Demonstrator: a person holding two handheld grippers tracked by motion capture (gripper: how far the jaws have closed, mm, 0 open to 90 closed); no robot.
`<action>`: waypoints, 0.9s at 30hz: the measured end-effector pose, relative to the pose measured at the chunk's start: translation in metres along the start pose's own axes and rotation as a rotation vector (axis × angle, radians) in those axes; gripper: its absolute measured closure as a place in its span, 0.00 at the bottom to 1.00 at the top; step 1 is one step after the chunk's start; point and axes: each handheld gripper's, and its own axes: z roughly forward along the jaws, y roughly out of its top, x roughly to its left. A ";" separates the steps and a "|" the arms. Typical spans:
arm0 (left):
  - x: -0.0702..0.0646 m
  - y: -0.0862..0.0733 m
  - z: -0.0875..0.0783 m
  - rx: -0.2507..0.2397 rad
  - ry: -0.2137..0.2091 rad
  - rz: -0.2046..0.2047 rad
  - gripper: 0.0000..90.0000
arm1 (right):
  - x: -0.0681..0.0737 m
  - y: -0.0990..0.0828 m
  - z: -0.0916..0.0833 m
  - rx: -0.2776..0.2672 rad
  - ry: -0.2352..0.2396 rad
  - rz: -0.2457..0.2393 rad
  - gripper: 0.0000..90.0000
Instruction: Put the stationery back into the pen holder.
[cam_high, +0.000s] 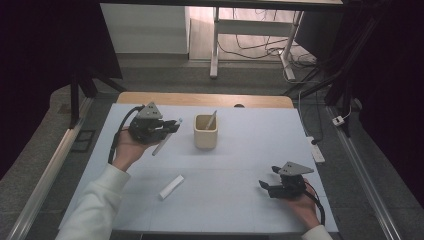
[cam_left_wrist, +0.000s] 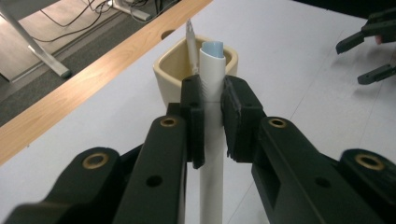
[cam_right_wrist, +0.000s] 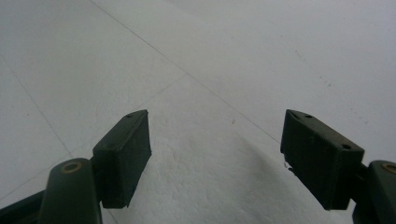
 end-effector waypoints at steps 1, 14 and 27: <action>0.000 0.001 0.001 -0.005 -0.001 0.000 0.87 | 0.000 0.000 0.000 -0.002 -0.002 0.001 0.26; 0.001 0.014 0.010 -0.059 -0.002 -0.024 0.87 | 0.000 0.000 -0.001 -0.005 -0.008 -0.001 0.26; 0.004 0.024 0.019 -0.108 0.000 -0.052 0.87 | 0.000 0.000 -0.001 -0.009 -0.006 0.002 0.26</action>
